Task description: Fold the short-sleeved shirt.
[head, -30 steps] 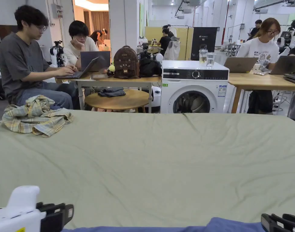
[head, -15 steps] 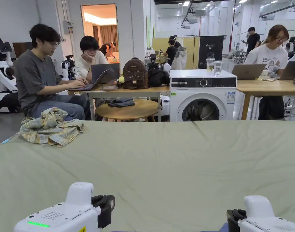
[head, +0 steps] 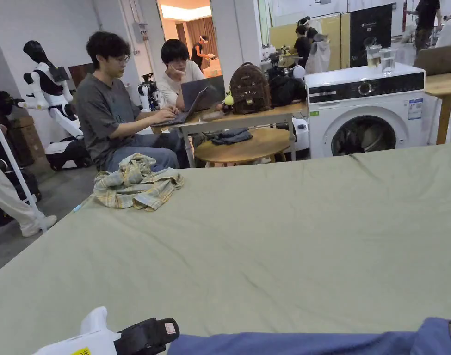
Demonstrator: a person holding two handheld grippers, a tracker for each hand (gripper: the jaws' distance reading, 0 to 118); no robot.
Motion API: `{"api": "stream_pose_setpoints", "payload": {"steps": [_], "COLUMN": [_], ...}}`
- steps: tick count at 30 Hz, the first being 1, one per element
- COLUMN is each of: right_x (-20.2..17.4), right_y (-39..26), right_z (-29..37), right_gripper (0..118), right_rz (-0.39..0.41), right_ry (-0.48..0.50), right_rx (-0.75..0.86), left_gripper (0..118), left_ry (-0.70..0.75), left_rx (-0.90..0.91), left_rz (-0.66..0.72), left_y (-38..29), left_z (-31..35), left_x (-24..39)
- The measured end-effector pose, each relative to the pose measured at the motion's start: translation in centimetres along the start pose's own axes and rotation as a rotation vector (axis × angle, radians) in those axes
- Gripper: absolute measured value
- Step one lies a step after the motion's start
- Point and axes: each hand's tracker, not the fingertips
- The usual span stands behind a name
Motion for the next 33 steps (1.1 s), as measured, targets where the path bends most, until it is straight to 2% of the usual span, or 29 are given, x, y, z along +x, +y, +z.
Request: {"api": "stream_pose_setpoints", "payload": {"steps": [2,5,8,10,11,13,17,18,22,27,29,31,33], "right_x": [0.5,0.9,1.5,1.7,1.8,1.8,1.0,0.8,0.3,-0.2,-0.4,-0.7,-0.9], "right_y": [-0.1,-0.2,-0.1,-0.2,-0.3,-0.3,0.1,0.3,1.1,2.2,2.5,2.8,3.0], "right_z": [0.1,0.5,0.2,0.1,0.1,-0.1,-0.2,-0.2,-0.4,-0.8,-0.9,-1.3,-1.7], "right_gripper": [0,0,0,0,0,0,0,0,0,0,0,0,0], "right_rz": [-0.028,-0.041,-0.061,-0.103,-0.117,-0.121,-0.098,-0.094,-0.081,-0.100,-0.088,-0.078,-0.085], "right_ry": [0.021,0.018,0.011,0.026,0.034,0.039,0.041,0.047,0.062,0.108,0.117,0.121,0.131], "right_rx": [-0.018,-0.014,-0.020,-0.030,-0.034,-0.037,-0.048,-0.050,-0.046,-0.046,-0.044,-0.041,-0.037], "left_gripper": [58,57,57,57,50,22,15,13,12,12,12,12,12], "left_ry": [-0.011,0.040,-0.061,-0.081,-0.082,-0.049,-0.084,-0.054,-0.082,-0.051,0.036,0.078,0.041], "left_rx": [-0.075,-0.099,-0.075,-0.091,-0.089,-0.121,-0.094,-0.062,0.052,0.154,0.221,0.190,0.121], "left_rz": [0.074,0.103,0.204,0.276,0.266,0.205,0.201,0.194,0.210,0.106,0.014,-0.126,-0.199], "left_y": [-0.9,-1.9,-2.4,-2.4,-2.5,-2.8,-2.9,-2.8,-0.6,3.8,5.2,5.8,4.8], "left_z": [-1.7,-3.5,-4.8,-5.8,-6.2,-7.4,-7.8,-7.2,-4.5,0.7,2.6,2.9,0.9], "left_x": [-2.1,-3.8,-4.0,-3.9,-3.7,-2.9,-2.1,-1.9,-1.5,0.1,1.7,4.3,7.3]}}
